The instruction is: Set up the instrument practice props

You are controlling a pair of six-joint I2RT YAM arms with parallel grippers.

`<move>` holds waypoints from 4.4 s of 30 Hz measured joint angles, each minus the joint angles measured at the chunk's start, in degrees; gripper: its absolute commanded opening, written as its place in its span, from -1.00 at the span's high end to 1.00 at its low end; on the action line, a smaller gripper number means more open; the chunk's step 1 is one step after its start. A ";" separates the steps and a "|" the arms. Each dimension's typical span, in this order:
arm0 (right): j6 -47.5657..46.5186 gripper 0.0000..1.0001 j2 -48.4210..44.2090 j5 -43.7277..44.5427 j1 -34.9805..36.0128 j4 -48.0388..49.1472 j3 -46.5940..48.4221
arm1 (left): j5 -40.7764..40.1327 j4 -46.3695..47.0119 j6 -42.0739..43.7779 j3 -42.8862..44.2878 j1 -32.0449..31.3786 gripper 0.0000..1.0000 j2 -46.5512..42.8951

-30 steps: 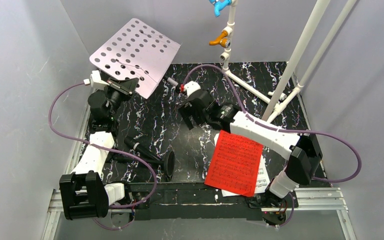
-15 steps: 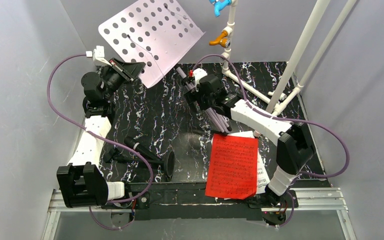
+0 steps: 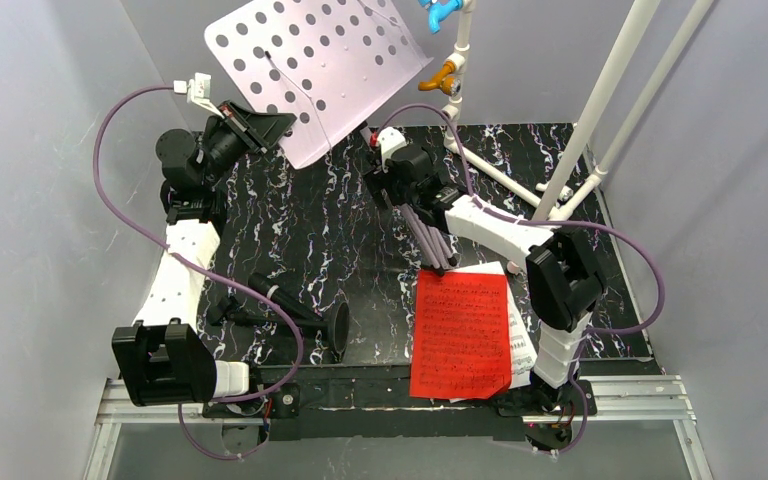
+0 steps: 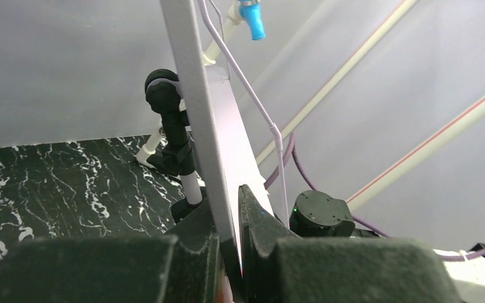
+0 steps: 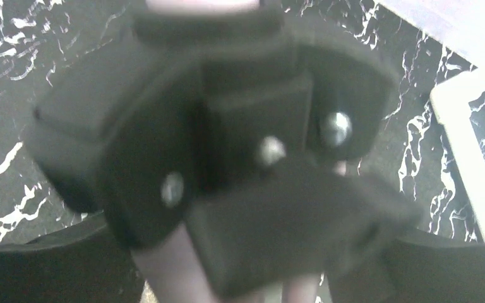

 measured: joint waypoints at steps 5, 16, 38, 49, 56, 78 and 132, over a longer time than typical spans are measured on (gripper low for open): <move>-1.92 -0.21 0.61 -1.70 0.00 4.13 1.75 | 2.23 -0.44 0.02 3.30 -0.37 1.00 0.02; -2.91 0.15 9.03 -5.51 0.39 5.66 18.93 | 1.38 1.70 1.29 9.73 -0.07 1.00 -1.38; -7.67 0.28 0.90 8.04 7.02 41.07 -6.36 | 9.49 7.41 9.20 -5.44 0.76 1.00 -17.70; -4.79 -0.97 -5.09 10.86 7.85 37.66 -11.50 | 16.76 11.28 10.69 -2.73 -0.68 1.00 -14.19; -3.17 -0.97 -14.53 6.73 7.93 21.97 -16.11 | 19.61 12.48 10.95 -2.03 -1.49 1.00 -13.46; 1.36 -0.07 -33.07 2.62 8.00 8.11 -27.36 | 24.17 14.40 8.02 0.68 -4.07 1.00 -10.97; -2.89 0.97 -20.57 -16.92 -1.55 39.26 -37.13 | 28.87 14.53 -0.96 4.59 -3.91 0.08 -5.05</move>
